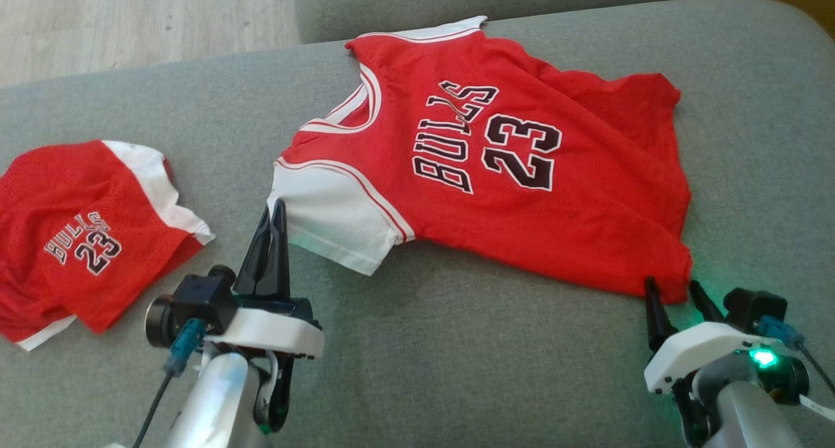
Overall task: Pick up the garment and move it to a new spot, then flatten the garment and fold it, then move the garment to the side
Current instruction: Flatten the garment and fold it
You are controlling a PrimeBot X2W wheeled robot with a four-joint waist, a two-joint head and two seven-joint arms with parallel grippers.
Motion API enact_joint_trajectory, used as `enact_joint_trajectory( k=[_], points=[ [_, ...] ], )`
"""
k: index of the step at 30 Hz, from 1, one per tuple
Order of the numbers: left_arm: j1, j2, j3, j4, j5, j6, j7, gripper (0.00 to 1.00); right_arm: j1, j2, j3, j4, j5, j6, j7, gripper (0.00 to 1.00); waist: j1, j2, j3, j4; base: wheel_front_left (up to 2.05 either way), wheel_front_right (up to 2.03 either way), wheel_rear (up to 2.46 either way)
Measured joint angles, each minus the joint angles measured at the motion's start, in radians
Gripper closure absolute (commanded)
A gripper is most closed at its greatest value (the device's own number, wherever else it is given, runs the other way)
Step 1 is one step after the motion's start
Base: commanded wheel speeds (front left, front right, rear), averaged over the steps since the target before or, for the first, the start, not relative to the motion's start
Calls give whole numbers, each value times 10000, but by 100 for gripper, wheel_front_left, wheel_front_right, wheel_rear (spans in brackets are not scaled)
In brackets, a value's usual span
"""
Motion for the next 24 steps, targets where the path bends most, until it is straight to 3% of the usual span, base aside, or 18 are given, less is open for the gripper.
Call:
enact_joint_trajectory(
  k=[5, 6, 7, 8, 15, 17, 24],
  points=[
    [0, -4, 2, -56, -2, -2, -2, 100, -244, -13, 105, 205, 6, 0, 230, 0, 0, 0, 31, 53, 0, 0, 0],
    [0, -6, 4, -79, -2, -2, -2, 100, -303, -21, 167, 249, 36, 0, 290, 30, 0, 0, 35, 56, 0, 0, 0],
    [0, -8, 8, -96, -2, -2, -2, 100, -343, -27, 247, 274, 121, 0, 351, 82, 0, 0, 39, 52, 0, 0, 0],
    [0, -8, 15, -107, -2, -2, -2, 100, -373, -31, 339, 297, 197, -2, 385, 100, 0, 0, 43, 46, 0, 0, 0],
    [3, -25, 280, -82, -238, -65, -2, 100, -438, -23, 1116, 19, 930, -2, 213, 100, 1, 0, -77, -61, 0, 0, 0],
    [5, -54, 610, -102, -1312, -244, -2, 100, -442, -19, 1390, -508, 1051, -2, -6, 100, 1, 0, -159, -101, 0, 0, 0],
    [-207, -40, 1081, -945, -2115, -401, 33, 100, -932, -8, 1319, -3001, 1106, -2, -196, 100, 0, 0, -534, -192, 0, 0, 0]
  ],
)
